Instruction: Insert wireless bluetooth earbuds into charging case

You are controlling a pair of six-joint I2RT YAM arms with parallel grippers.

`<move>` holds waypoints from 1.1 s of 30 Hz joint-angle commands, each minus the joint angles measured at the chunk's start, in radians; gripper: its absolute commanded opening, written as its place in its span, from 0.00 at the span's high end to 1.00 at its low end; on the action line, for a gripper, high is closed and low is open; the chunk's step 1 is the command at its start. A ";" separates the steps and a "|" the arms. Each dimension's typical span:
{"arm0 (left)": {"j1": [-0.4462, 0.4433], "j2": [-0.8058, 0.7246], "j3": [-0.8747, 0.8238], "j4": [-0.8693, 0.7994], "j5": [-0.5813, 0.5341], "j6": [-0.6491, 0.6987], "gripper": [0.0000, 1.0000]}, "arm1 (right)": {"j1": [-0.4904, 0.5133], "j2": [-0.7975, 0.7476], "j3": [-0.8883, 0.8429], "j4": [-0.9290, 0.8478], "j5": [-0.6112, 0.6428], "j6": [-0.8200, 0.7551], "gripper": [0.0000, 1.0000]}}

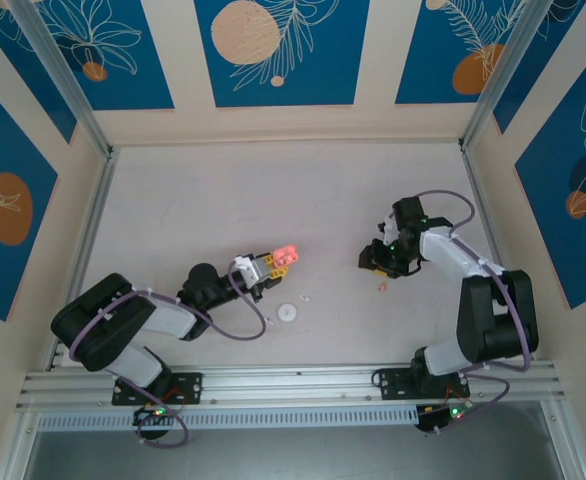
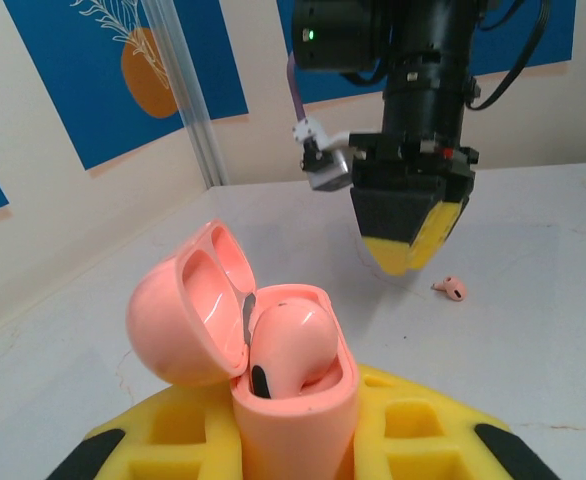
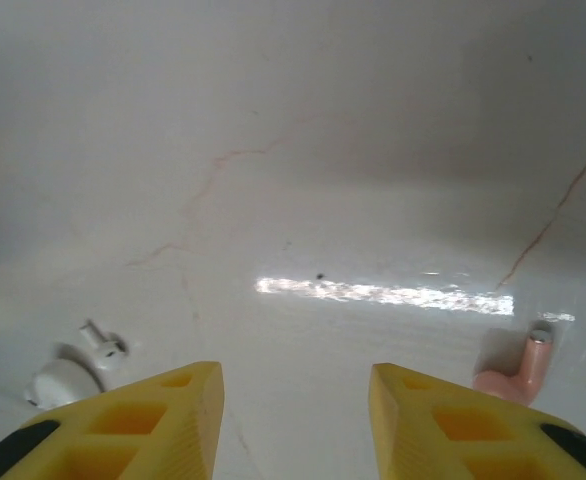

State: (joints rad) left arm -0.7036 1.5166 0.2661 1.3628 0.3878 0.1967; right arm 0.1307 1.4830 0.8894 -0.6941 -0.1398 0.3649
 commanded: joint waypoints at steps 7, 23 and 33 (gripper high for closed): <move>-0.013 0.014 0.003 0.044 -0.006 0.030 0.85 | 0.006 0.128 0.051 -0.022 0.082 -0.038 0.53; -0.013 0.018 0.005 0.044 -0.006 0.033 0.85 | 0.054 0.189 0.082 -0.127 0.272 -0.011 0.48; -0.013 0.007 -0.002 0.043 -0.009 0.036 0.85 | 0.101 0.193 0.111 -0.208 0.286 0.037 0.47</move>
State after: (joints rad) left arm -0.7040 1.5284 0.2661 1.3659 0.3836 0.2134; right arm 0.2111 1.6707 0.9699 -0.8330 0.1318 0.3676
